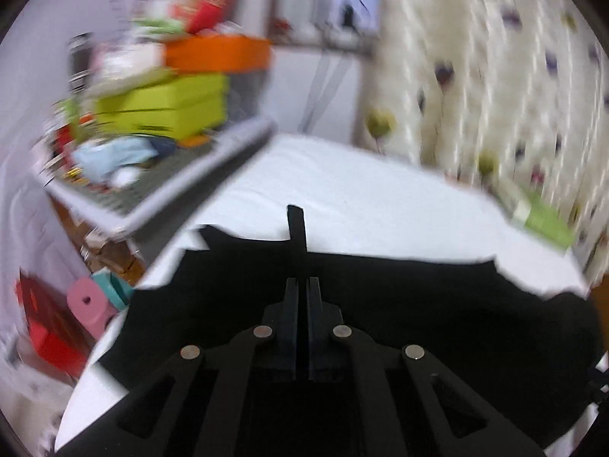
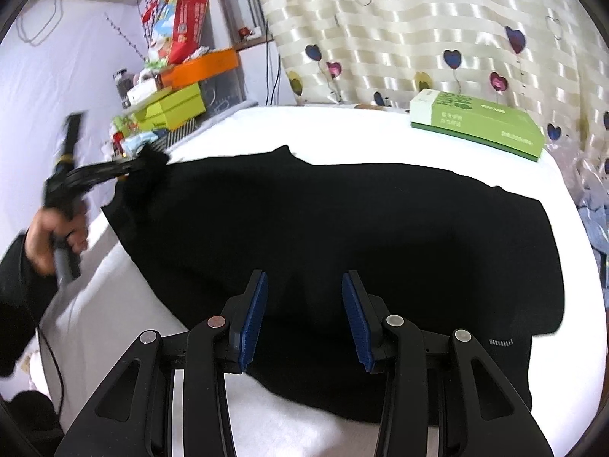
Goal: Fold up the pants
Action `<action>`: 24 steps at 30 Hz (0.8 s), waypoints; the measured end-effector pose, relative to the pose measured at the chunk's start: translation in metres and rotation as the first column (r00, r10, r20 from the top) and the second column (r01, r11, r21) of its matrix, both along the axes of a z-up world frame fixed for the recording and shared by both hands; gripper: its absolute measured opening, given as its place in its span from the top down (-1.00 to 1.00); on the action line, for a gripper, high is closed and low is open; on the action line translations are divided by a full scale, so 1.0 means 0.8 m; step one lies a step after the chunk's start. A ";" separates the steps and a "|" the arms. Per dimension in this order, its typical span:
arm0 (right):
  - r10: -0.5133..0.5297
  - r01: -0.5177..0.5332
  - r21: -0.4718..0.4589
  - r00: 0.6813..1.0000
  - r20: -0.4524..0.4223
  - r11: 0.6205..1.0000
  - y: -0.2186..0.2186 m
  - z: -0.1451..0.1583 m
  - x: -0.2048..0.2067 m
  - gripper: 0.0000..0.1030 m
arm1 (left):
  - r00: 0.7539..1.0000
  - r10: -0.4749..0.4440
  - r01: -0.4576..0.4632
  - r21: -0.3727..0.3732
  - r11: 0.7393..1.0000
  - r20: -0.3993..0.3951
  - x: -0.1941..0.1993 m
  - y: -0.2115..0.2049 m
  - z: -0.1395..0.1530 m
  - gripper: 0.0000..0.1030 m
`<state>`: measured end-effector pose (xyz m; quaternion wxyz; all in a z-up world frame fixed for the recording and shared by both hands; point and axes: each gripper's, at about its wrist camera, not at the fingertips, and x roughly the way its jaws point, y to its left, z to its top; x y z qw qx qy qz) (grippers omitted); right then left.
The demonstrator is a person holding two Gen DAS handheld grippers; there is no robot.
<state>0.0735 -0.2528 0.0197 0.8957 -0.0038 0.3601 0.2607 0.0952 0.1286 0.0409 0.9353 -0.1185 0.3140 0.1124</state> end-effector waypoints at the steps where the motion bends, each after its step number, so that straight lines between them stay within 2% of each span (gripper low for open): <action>1: -0.011 0.011 0.006 1.000 0.000 1.000 -0.003 0.000 -0.003 0.18 | 0.999 0.021 -0.021 -0.026 0.999 0.027 -0.020 0.010 0.002 0.92; 3: -0.039 0.039 0.026 0.999 -0.008 0.999 -0.011 -0.001 -0.009 0.18 | 0.997 0.066 -0.063 -0.072 0.995 0.035 -0.054 0.030 -0.004 0.92; 5: -0.075 0.077 0.053 0.997 -0.025 0.996 -0.021 -0.003 -0.013 0.18 | 0.997 0.073 -0.072 -0.112 0.991 0.004 -0.069 0.045 -0.019 0.91; 7: -0.123 0.126 0.081 0.992 -0.040 0.989 -0.034 -0.005 -0.017 0.18 | 0.996 0.082 -0.086 -0.145 0.986 -0.030 -0.079 0.057 -0.035 0.89; 8: -0.160 0.165 0.103 0.986 -0.053 0.981 -0.044 -0.006 -0.019 0.18 | 0.996 0.084 -0.090 -0.185 0.979 -0.042 -0.082 0.063 -0.041 0.88; 9: -0.178 0.184 0.117 0.982 -0.062 0.976 -0.049 -0.006 -0.020 0.18 | 0.995 0.090 -0.097 -0.235 0.967 -0.042 -0.086 0.070 -0.044 0.88; 11: -0.233 0.244 0.158 0.969 -0.088 0.957 -0.068 -0.006 -0.022 0.18 | 0.994 0.099 -0.105 -0.268 0.958 -0.034 -0.088 0.075 -0.046 0.84; 14: -0.313 0.336 0.219 0.940 -0.133 0.916 -0.101 -0.010 -0.025 0.07 | 0.996 0.089 -0.094 -0.316 0.944 -0.030 -0.083 0.075 -0.049 0.58; 15: -0.347 0.376 0.234 0.925 -0.155 0.897 -0.114 -0.013 -0.026 0.01 | 0.996 0.085 -0.091 -0.327 0.941 -0.033 -0.079 0.075 -0.050 0.42; 16: -0.364 0.396 0.236 0.916 -0.169 0.887 -0.119 -0.015 -0.025 0.00 | 0.995 0.088 -0.096 -0.327 0.940 -0.039 -0.075 0.073 -0.051 0.36; 21: -0.416 0.470 0.293 0.880 -0.229 0.832 -0.153 -0.022 -0.007 0.00 | 0.994 0.093 -0.106 -0.324 0.940 -0.056 -0.062 0.069 -0.054 0.36; 24: -0.453 0.528 0.327 0.846 -0.281 0.784 -0.171 -0.030 0.010 0.00 | 0.991 0.107 -0.127 -0.331 0.935 -0.077 -0.053 0.070 -0.054 0.36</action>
